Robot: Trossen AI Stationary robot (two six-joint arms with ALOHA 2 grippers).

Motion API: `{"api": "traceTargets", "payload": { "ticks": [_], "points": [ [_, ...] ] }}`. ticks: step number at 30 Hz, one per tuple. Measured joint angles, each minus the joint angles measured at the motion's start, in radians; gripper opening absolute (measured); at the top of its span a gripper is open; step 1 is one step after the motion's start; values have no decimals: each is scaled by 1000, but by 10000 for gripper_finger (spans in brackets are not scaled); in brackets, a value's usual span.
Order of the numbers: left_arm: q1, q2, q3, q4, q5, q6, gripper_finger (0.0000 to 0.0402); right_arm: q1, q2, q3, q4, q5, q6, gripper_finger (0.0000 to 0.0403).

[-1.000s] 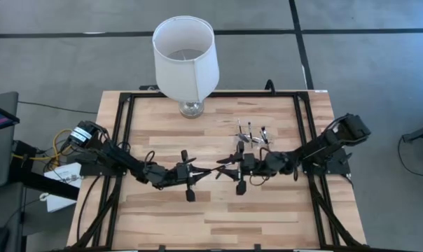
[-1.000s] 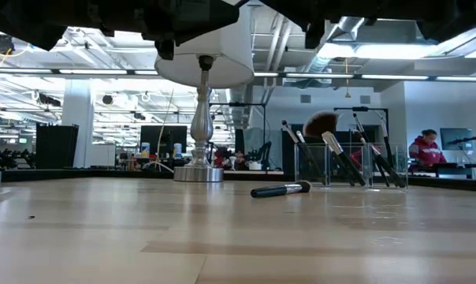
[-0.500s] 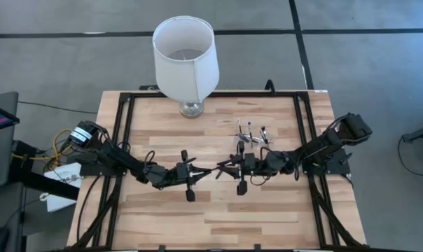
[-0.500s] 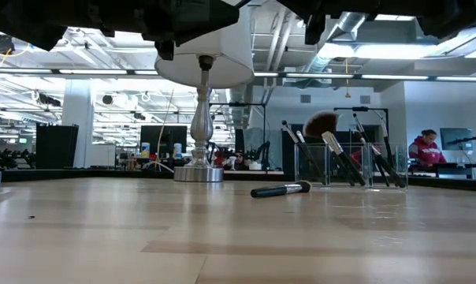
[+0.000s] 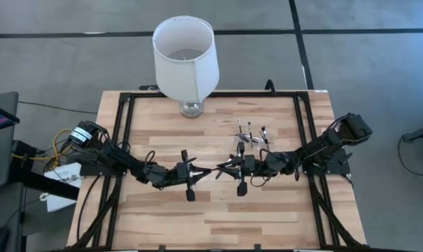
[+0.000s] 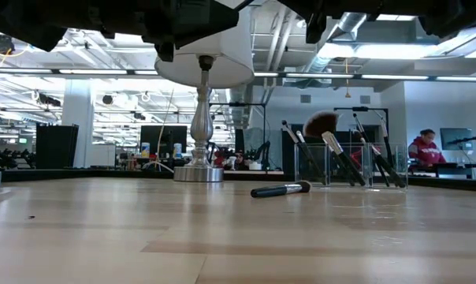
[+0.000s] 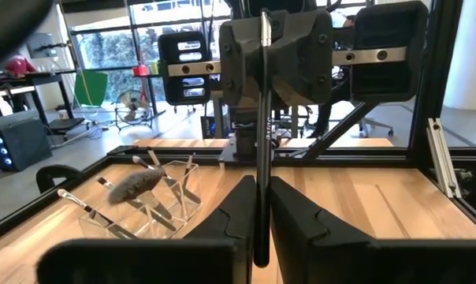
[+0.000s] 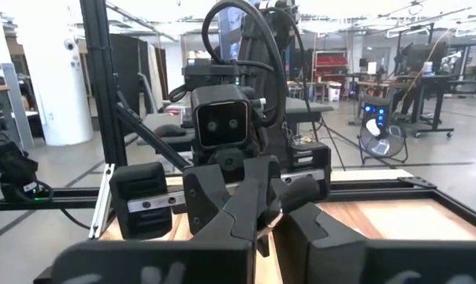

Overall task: Pick & Place Makeup Supplies
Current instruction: Put the black makeup brush into the transparent organizer

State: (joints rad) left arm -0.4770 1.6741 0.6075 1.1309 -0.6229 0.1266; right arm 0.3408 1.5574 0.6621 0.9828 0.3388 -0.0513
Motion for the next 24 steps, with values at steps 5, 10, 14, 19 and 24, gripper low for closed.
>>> {"api": "traceTargets", "payload": {
  "ticks": [5,10,14,19,24],
  "points": [
    [0,0,0,0,-3,-18,33,7,-21,0,-46,12,-1,7],
    [1,-1,2,1,-15,-26,59,24,-108,-1,-246,74,75,9],
    [4,-1,2,-2,-19,-26,97,37,-213,-1,-423,163,126,7],
    [3,-1,2,-6,-54,-25,138,19,-375,-1,-655,311,198,7],
    [15,-1,2,-8,-58,-30,155,-107,-485,-1,-931,388,305,7]
  ]
}}
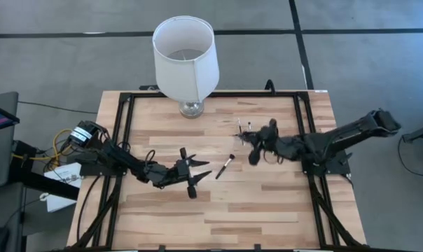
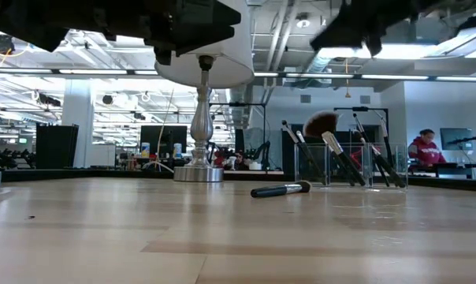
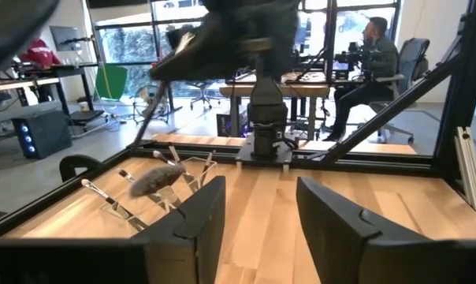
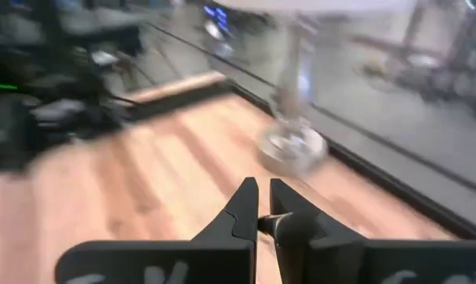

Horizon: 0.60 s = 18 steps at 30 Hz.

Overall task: Pick & Place Makeup Supplies
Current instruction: Put the black makeup brush into the transparent organizer

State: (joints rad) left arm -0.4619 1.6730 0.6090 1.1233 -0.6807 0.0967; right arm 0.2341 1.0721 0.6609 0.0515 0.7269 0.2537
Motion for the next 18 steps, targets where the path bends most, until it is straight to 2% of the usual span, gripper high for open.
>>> {"api": "traceTargets", "payload": {
  "ticks": [6,9,14,18],
  "points": [
    [13,0,0,-4,0,-26,156,-209,12,0,-172,-218,109,7],
    [15,0,0,-9,0,-27,156,-283,53,0,-227,-286,113,7],
    [22,0,0,-20,0,-27,156,-365,135,0,-282,-336,111,18],
    [31,0,0,-43,0,-27,156,-398,192,0,-276,-363,49,24]
  ]
}}
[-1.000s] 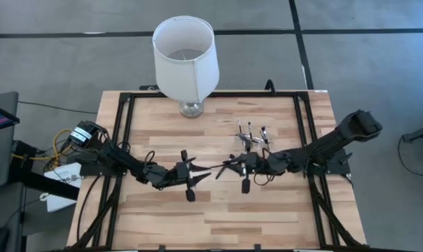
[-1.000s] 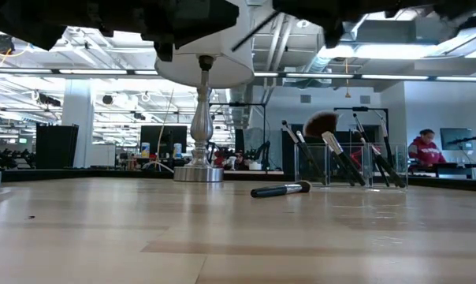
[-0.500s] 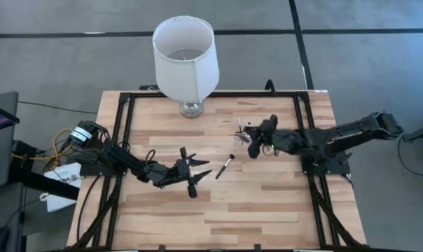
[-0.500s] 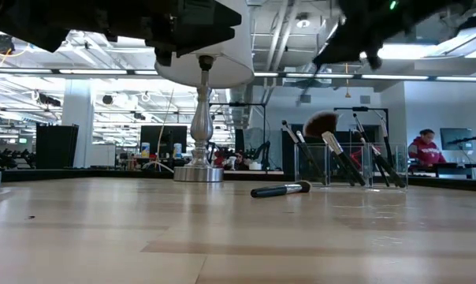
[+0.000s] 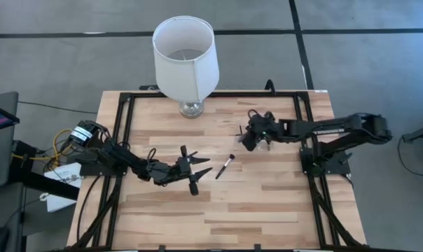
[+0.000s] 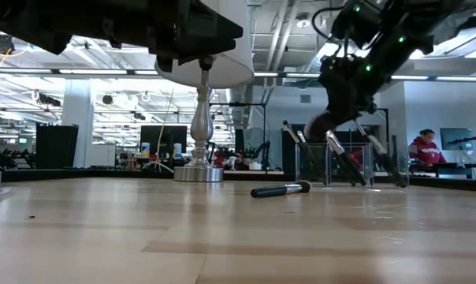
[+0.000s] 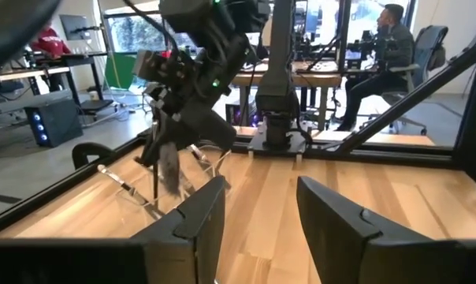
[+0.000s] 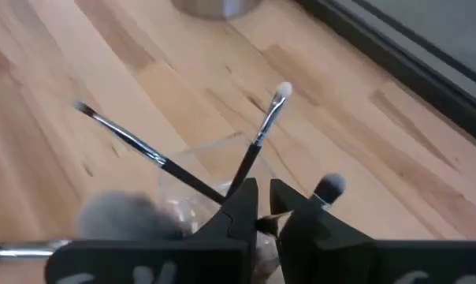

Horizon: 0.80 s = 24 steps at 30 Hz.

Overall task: Pick & Place Makeup Supplies
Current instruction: Put the black makeup brush into the transparent organizer

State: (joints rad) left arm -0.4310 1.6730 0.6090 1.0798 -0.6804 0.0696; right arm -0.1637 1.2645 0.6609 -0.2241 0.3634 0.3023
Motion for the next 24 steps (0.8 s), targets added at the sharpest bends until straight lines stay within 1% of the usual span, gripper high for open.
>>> {"api": "traceTargets", "payload": {
  "ticks": [3,7,10,15,20,24],
  "points": [
    [3,0,0,-5,0,0,156,-15,31,0,0,0,-20,32],
    [4,0,0,-8,0,0,156,-25,52,0,4,2,-26,52],
    [4,0,0,-10,0,0,156,-25,47,0,2,1,-38,68],
    [3,0,0,-11,0,-11,156,-13,3,21,-15,0,-65,91],
    [8,8,0,-85,26,-163,154,17,-40,120,-52,1,-75,109],
    [26,102,0,-96,32,-258,142,70,-71,209,-57,1,-75,116]
  ]
}}
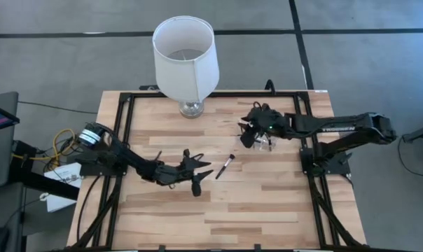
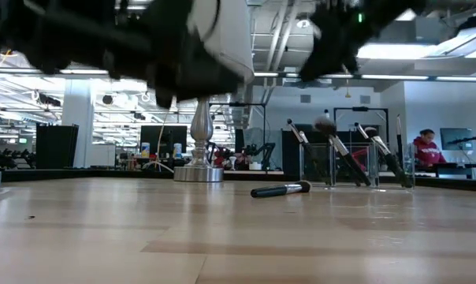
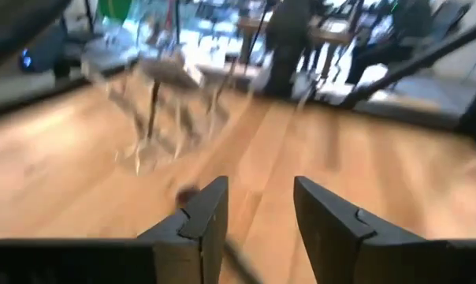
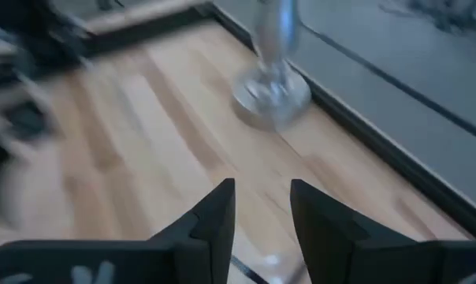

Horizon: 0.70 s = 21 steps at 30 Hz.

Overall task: Pick & Place Makeup Supplies
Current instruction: Put the black makeup brush into the transparent organizer

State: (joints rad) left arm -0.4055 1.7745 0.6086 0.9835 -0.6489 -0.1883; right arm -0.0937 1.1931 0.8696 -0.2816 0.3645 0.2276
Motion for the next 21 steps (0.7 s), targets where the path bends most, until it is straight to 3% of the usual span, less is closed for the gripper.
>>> {"api": "traceTargets", "payload": {
  "ticks": [6,10,14,21],
  "points": [
    [61,209,46,12,0,-128,123,116,-5,84,16,0,1,118],
    [100,296,124,23,1,-126,123,194,12,85,34,1,8,119],
    [111,347,191,20,73,-104,141,261,41,83,26,1,61,118],
    [111,418,231,20,25,-76,179,364,115,82,44,4,87,119]
  ]
}}
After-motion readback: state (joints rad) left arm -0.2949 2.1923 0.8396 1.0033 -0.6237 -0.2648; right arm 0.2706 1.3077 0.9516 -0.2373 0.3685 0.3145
